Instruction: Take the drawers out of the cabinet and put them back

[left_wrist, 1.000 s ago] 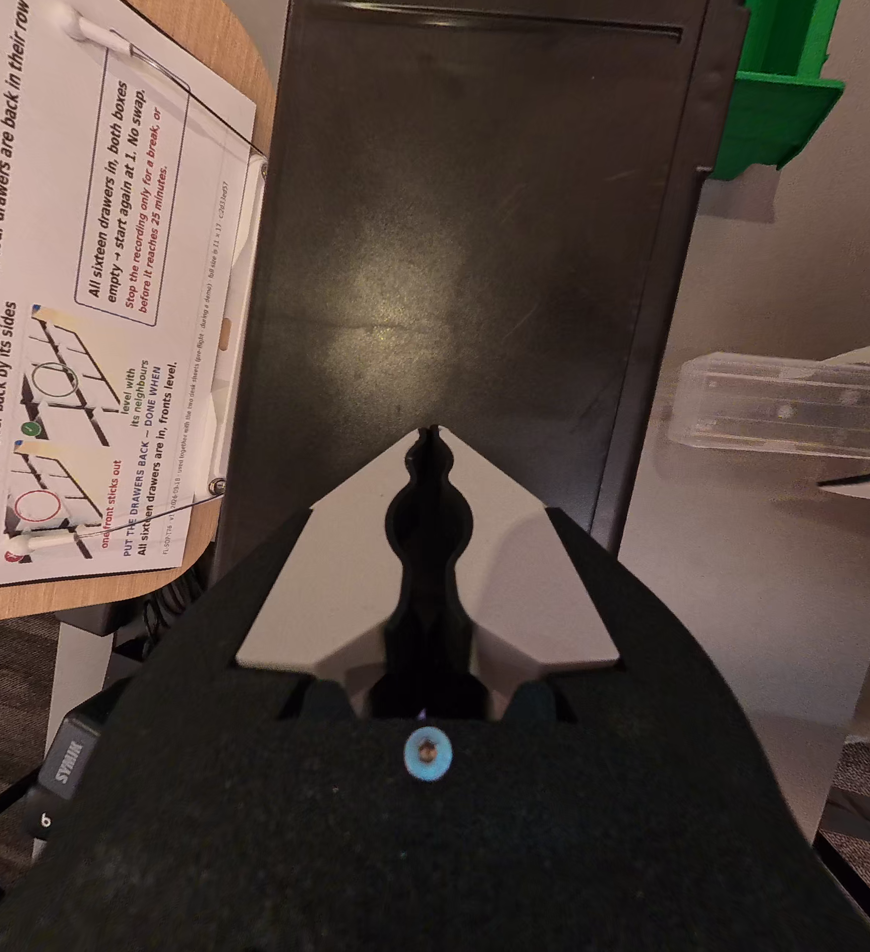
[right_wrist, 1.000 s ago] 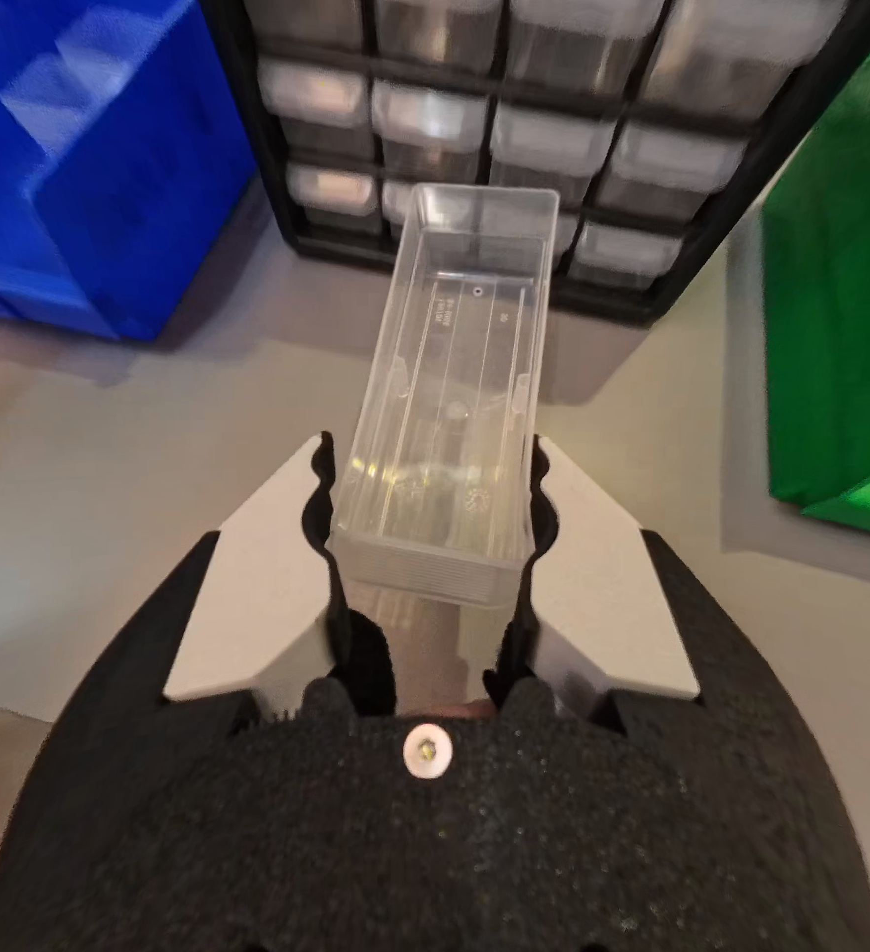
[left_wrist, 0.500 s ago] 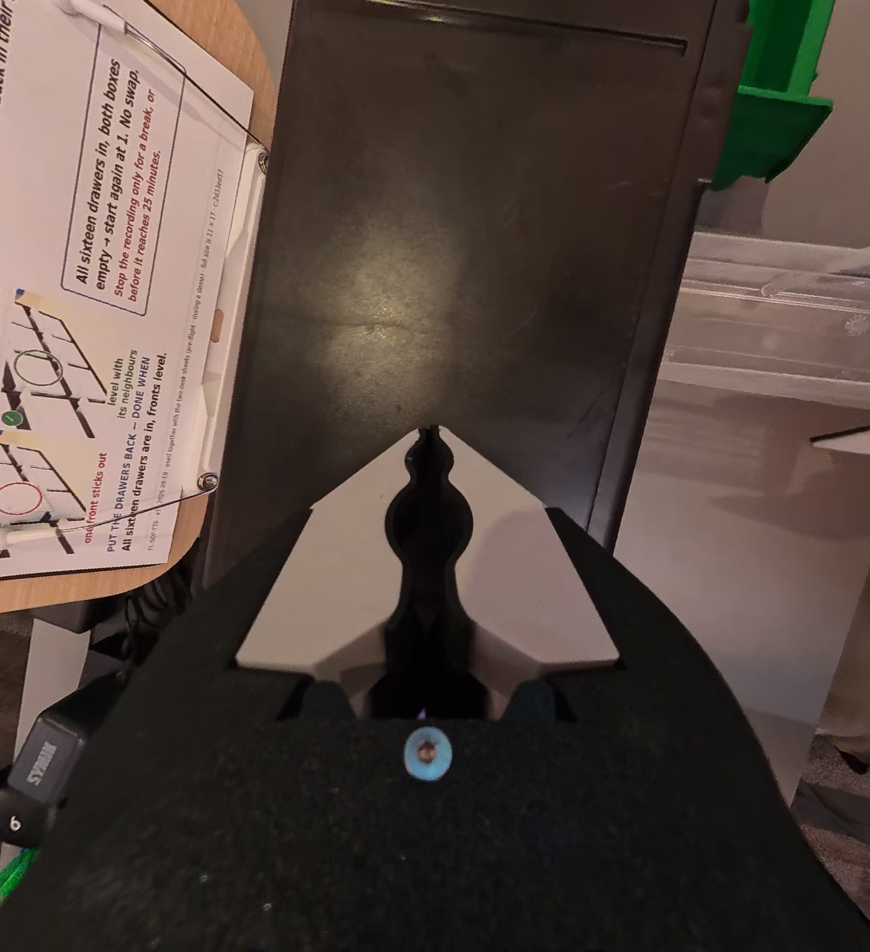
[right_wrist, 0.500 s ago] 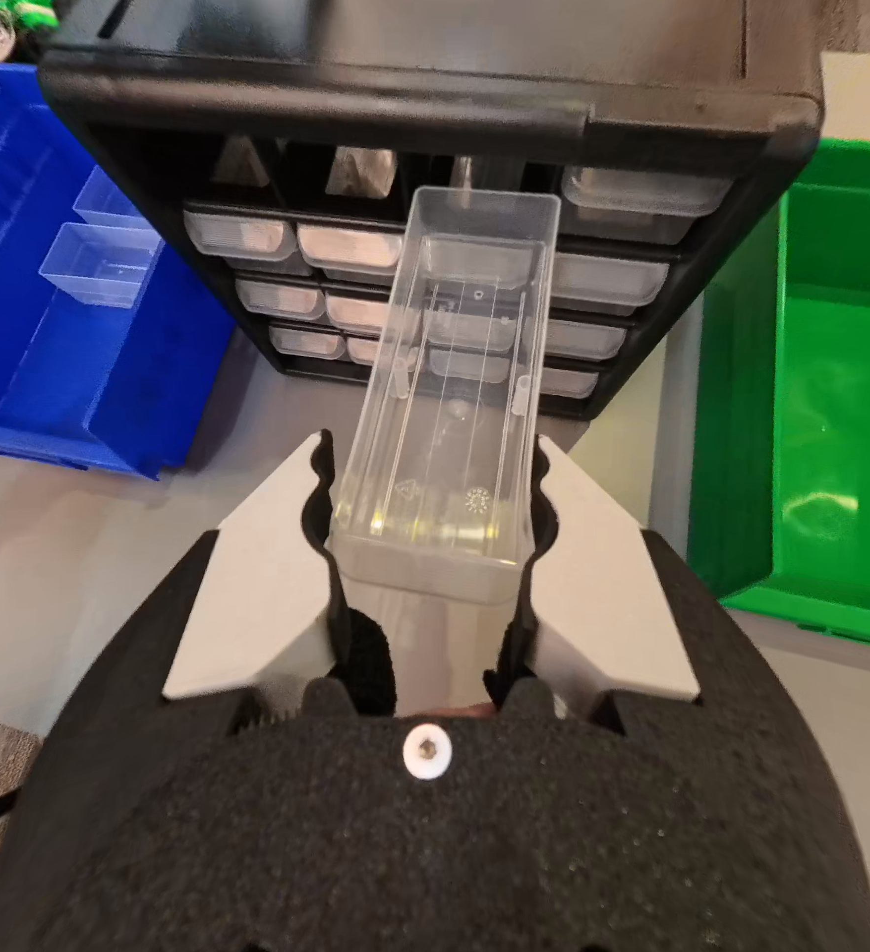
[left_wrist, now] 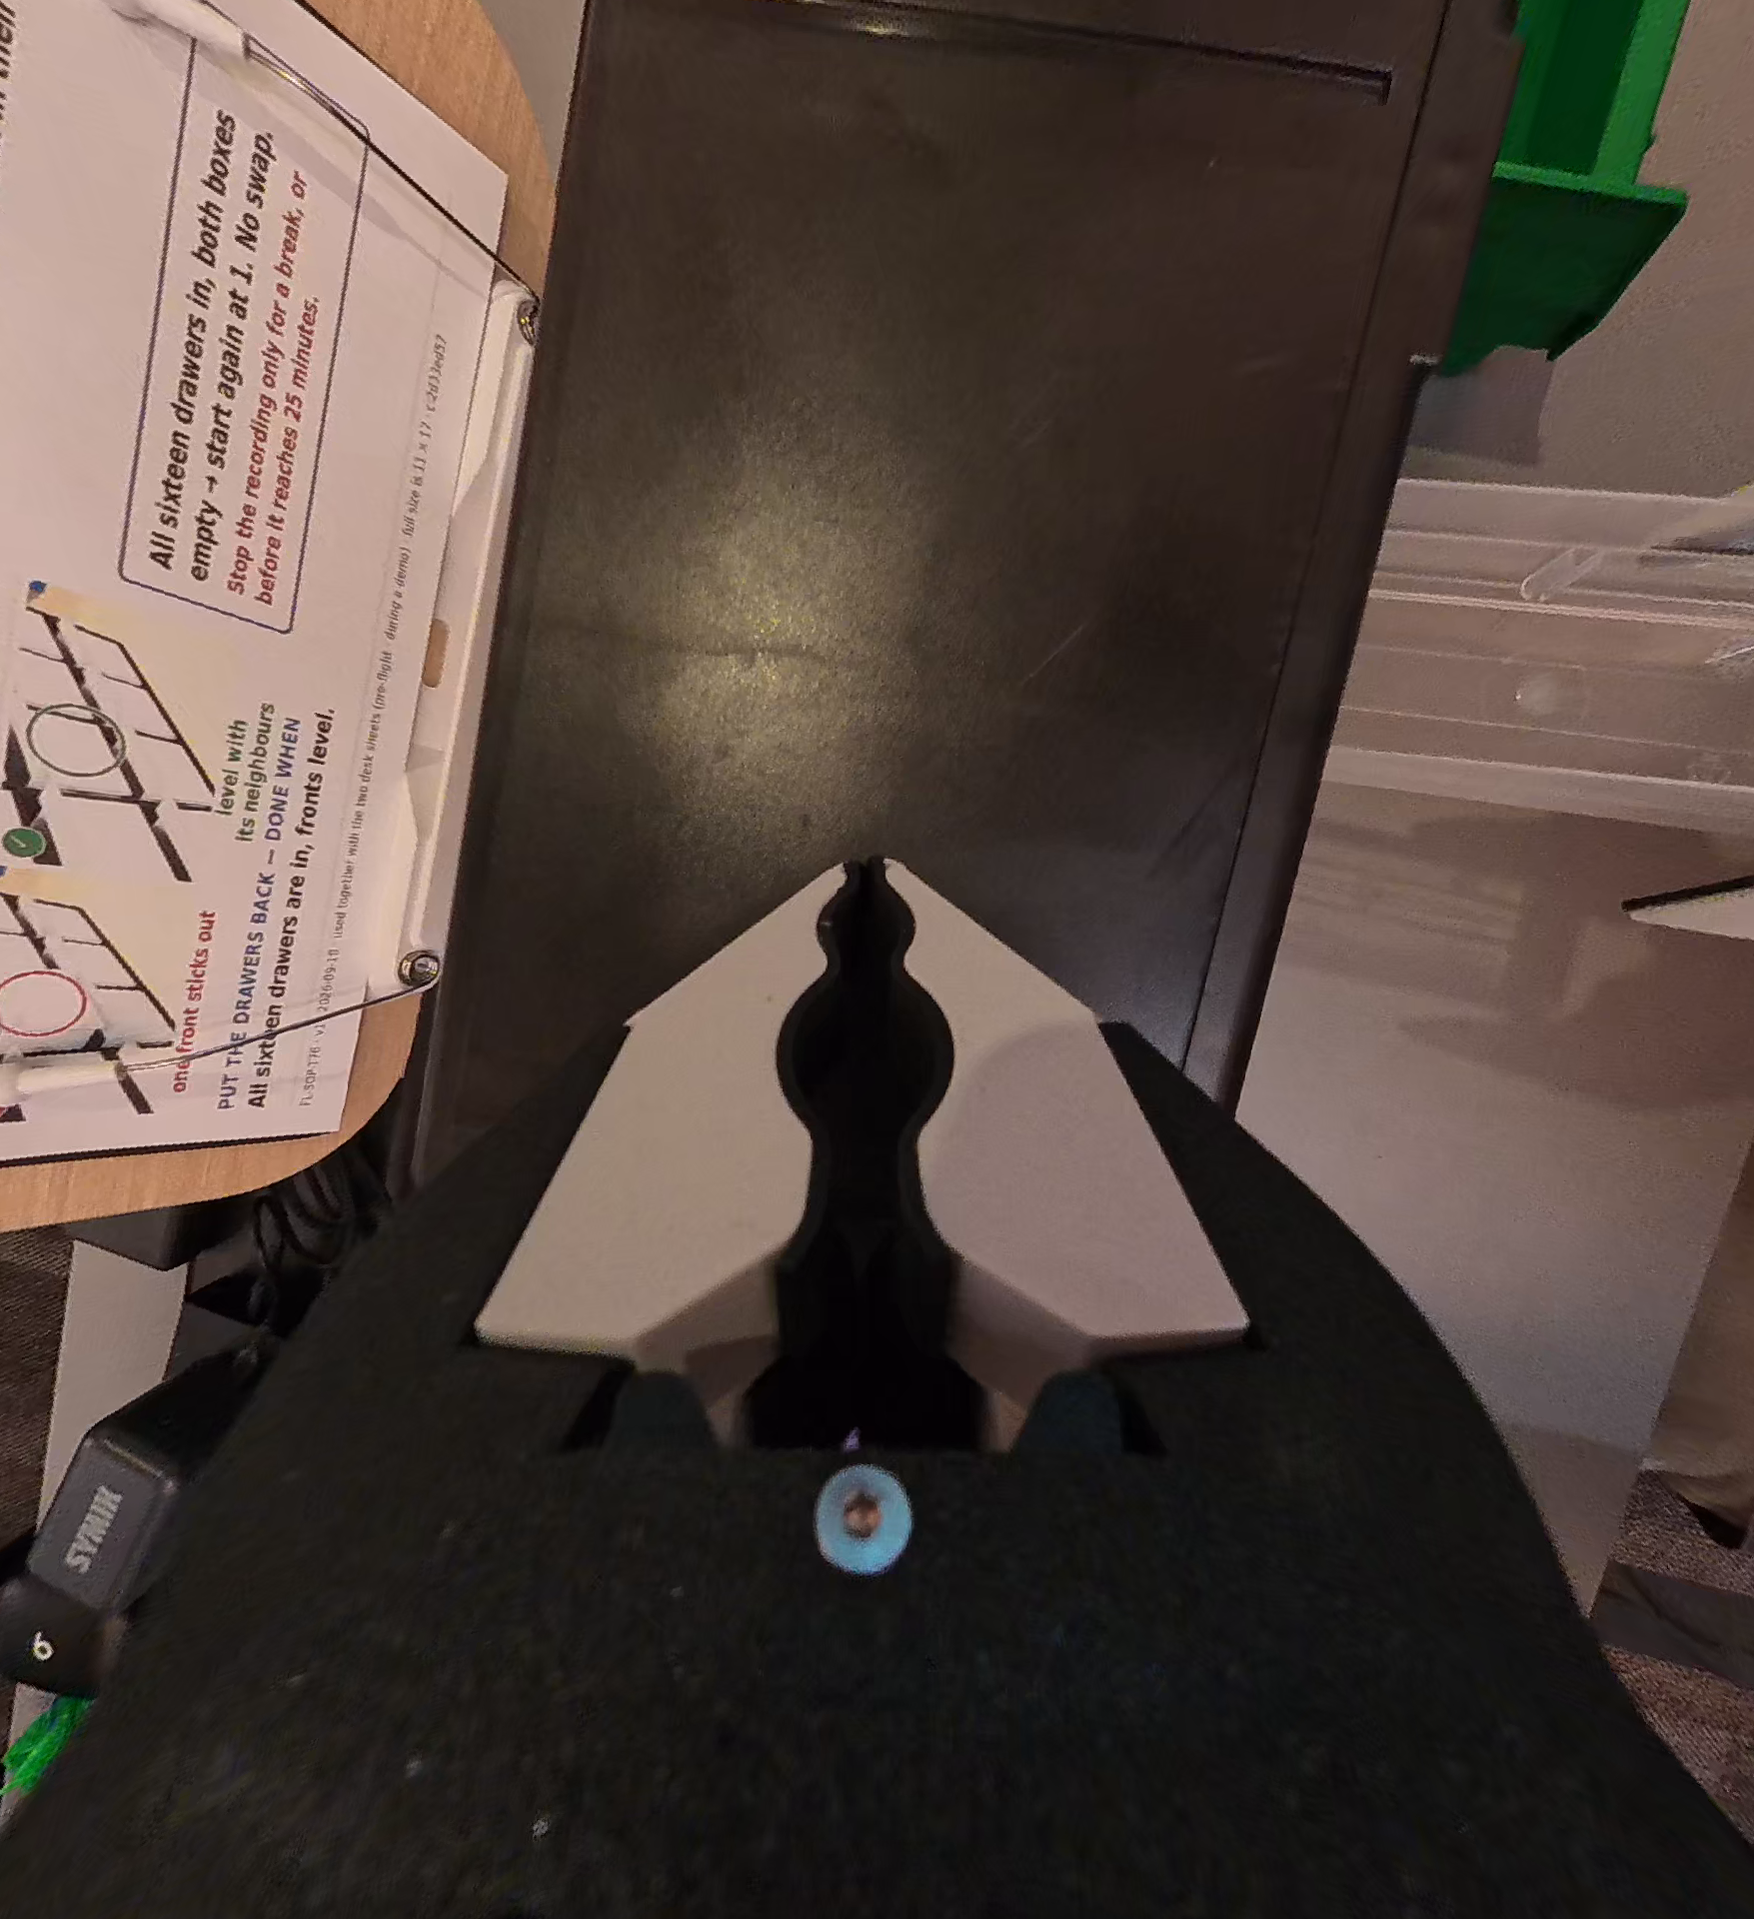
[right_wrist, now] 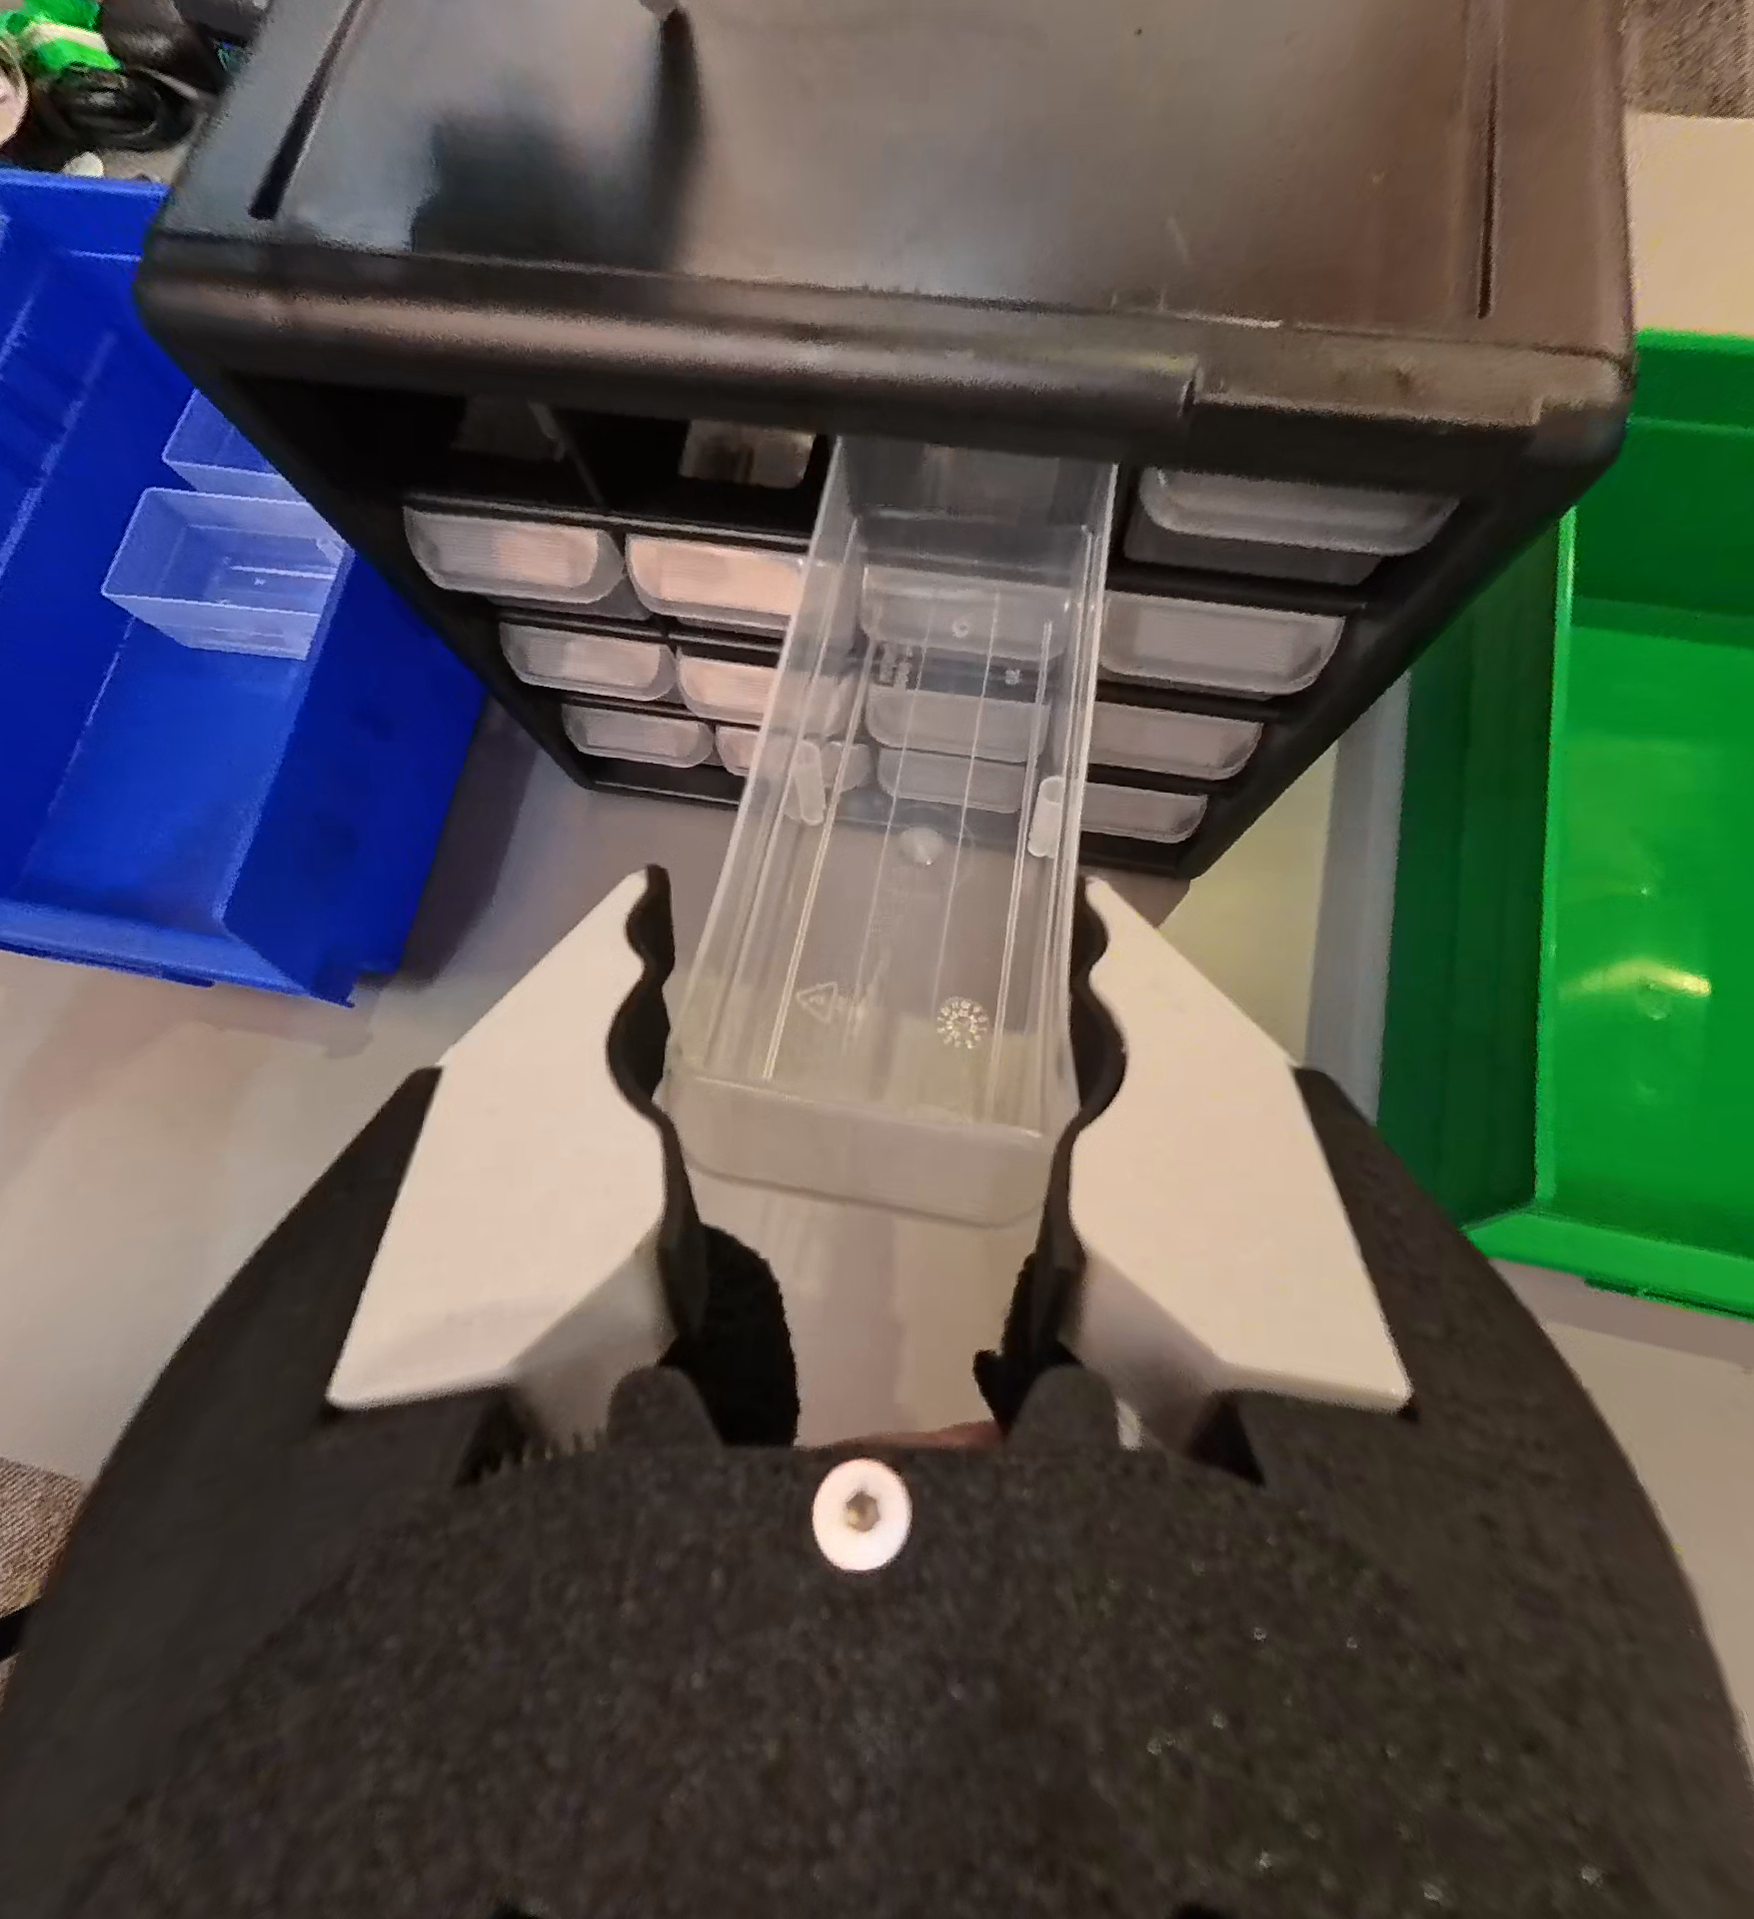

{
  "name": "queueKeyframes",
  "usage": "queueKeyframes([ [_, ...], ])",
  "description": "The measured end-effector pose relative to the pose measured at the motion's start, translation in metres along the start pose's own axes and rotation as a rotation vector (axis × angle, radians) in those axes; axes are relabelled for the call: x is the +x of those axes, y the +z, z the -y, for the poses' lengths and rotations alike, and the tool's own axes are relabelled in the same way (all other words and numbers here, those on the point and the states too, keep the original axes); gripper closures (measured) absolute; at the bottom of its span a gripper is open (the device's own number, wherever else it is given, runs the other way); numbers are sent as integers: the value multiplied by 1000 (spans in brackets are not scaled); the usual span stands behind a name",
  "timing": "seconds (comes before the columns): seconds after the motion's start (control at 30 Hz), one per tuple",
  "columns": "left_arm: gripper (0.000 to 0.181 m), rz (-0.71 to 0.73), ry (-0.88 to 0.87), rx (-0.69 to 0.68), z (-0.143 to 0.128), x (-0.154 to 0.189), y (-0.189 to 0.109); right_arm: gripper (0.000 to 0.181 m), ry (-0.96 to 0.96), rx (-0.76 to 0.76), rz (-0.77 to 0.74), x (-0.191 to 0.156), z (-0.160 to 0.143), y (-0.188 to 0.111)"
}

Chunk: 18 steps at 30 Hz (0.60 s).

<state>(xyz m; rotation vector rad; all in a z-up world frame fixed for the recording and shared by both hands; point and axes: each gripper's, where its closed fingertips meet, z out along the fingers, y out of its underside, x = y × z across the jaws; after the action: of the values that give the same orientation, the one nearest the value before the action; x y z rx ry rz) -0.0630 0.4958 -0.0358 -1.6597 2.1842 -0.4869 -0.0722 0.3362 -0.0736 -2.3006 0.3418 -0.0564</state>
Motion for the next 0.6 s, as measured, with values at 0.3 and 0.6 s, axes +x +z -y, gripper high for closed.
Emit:
queueKeyframes([
  [0.3,181,4,-2,-2,0,0,0,106,-1,71,-12,-1,14,-6],
  [0.6,181,-2,-10,3,0,0,0,106,24,158,-4,1,22,-3],
])
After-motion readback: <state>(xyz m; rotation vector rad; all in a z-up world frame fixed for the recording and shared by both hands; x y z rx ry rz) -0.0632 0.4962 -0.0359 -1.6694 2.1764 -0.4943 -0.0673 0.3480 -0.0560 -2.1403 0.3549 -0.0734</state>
